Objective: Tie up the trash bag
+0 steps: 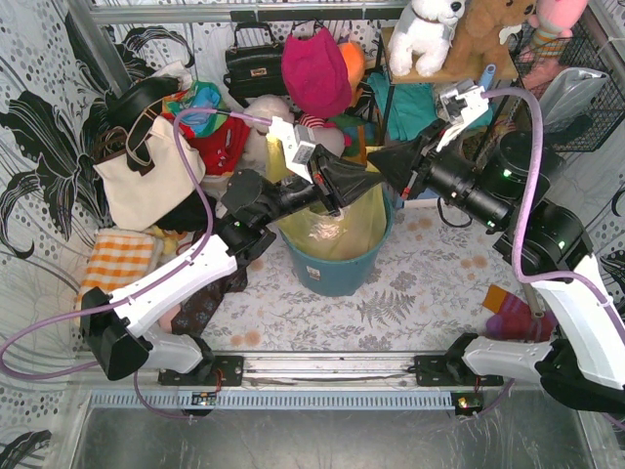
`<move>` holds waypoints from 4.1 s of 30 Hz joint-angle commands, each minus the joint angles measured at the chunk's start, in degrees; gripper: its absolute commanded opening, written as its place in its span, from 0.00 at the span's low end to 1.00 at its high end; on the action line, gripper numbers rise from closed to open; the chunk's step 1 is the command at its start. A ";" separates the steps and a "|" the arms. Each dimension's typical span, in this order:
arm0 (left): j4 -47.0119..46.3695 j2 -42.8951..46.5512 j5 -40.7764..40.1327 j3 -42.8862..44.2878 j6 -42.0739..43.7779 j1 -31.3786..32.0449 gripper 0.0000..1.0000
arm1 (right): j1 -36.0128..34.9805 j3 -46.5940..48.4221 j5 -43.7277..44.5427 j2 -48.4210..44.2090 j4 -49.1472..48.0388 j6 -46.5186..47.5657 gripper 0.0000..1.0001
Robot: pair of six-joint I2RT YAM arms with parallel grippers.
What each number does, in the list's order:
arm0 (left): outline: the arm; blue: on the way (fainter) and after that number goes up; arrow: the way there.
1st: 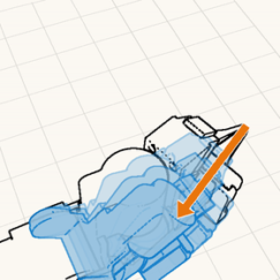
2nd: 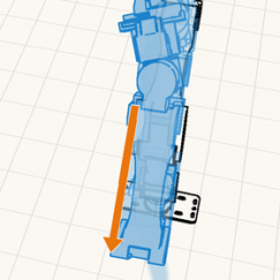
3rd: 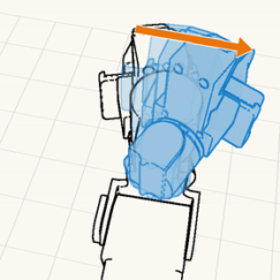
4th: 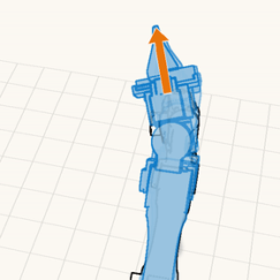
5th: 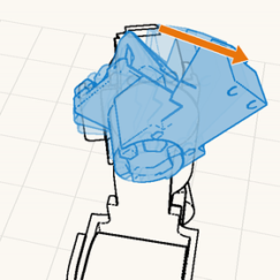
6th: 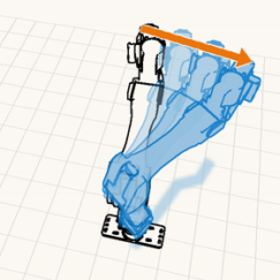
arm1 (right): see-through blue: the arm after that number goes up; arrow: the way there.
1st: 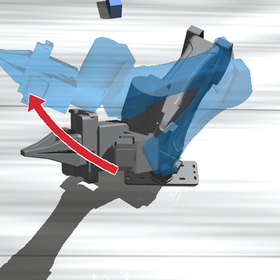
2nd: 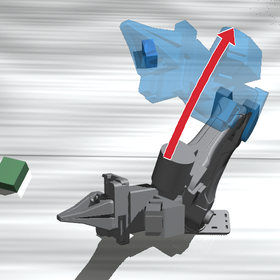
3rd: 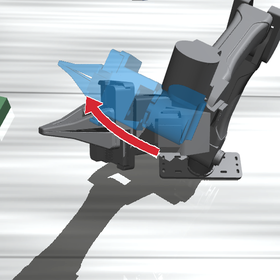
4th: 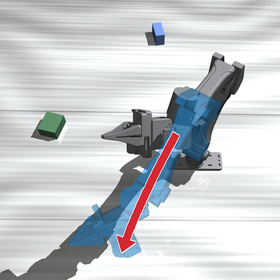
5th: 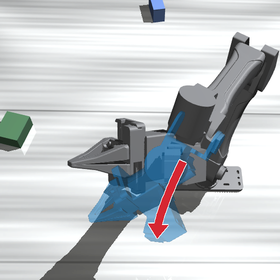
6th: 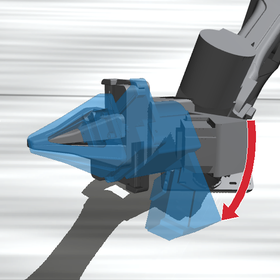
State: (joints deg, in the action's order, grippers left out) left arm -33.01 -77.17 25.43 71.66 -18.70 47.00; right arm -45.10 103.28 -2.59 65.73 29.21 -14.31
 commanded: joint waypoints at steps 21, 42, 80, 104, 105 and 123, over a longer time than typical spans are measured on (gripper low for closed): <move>-2.95 1.99 -0.42 -1.22 0.24 0.28 0.20 | -0.34 -12.92 -1.69 -5.72 -10.11 3.80 0.16; 2.61 7.40 1.77 0.86 0.40 0.22 0.38 | -0.34 -17.27 -10.64 -8.39 -12.02 9.52 0.00; -4.46 6.75 4.04 -0.83 -7.86 -4.34 0.52 | -0.34 -17.51 -15.71 -9.84 -14.18 9.70 0.00; -10.57 4.07 11.06 0.88 -13.19 -5.30 0.00 | -0.34 -17.61 -15.99 -9.59 -14.10 10.15 0.00; -10.98 4.19 10.70 0.72 -13.40 -5.34 0.00 | -0.34 -17.78 -15.71 -9.77 -14.09 10.21 0.00; -16.40 5.86 10.44 -0.94 -16.05 -5.61 0.00 | -0.34 -21.79 -11.88 -9.49 -19.07 11.47 0.67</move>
State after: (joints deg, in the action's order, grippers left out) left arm -44.77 -72.77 35.66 71.29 -33.45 41.60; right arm -45.10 82.61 -14.70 55.92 15.33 -3.60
